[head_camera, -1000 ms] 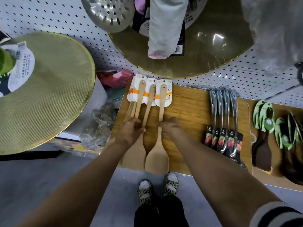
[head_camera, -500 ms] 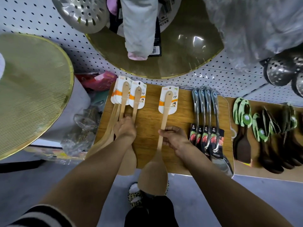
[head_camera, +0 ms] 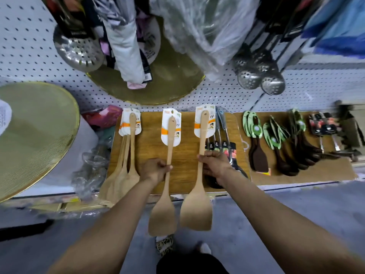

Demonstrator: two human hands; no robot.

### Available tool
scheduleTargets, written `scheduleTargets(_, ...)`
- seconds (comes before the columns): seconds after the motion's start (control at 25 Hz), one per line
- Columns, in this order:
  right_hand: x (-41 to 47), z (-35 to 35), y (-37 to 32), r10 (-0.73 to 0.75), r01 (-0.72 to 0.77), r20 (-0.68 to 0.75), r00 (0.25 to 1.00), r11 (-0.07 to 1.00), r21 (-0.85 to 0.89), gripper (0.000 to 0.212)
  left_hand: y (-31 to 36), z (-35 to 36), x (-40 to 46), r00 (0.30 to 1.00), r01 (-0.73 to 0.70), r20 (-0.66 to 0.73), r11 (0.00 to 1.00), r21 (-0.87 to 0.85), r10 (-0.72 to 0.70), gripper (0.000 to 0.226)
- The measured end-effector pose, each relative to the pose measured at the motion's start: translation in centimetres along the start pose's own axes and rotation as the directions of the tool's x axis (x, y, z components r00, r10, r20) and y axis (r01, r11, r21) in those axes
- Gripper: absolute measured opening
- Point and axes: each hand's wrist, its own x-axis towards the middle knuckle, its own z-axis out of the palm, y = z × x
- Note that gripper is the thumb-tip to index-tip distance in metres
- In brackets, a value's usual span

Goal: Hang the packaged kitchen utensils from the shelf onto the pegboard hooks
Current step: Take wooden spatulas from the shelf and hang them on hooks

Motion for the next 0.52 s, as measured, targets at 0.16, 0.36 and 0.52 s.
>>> scheduleTargets(0.16, -2.3, -5.7, -0.5, -0.109, 0.110, -0.017, 0.994, 0.994, 0.026, 0.019, 3.4, 2.7, -5.0, 0.995, -0.090, 0.031, 0.996, -0.027, 0.091, 0.019)
scheduleTargets(0.36, -6.0, -18.2, -0.4, -0.248, 0.255, -0.092, 0.964, 0.965, 0.067, 0.024, 9.1, 11.2, -12.5, 0.971, -0.232, 0.042, 0.972, -0.035, 0.234, 0.027)
scheduleTargets(0.52, -9.1, -32.6, -0.1, -0.386, 0.394, -0.110, 0.916, 0.917, 0.066, 0.018, 14.4, 21.8, -19.3, 0.921, -0.371, 0.119, 0.928, -0.030, 0.371, 0.026)
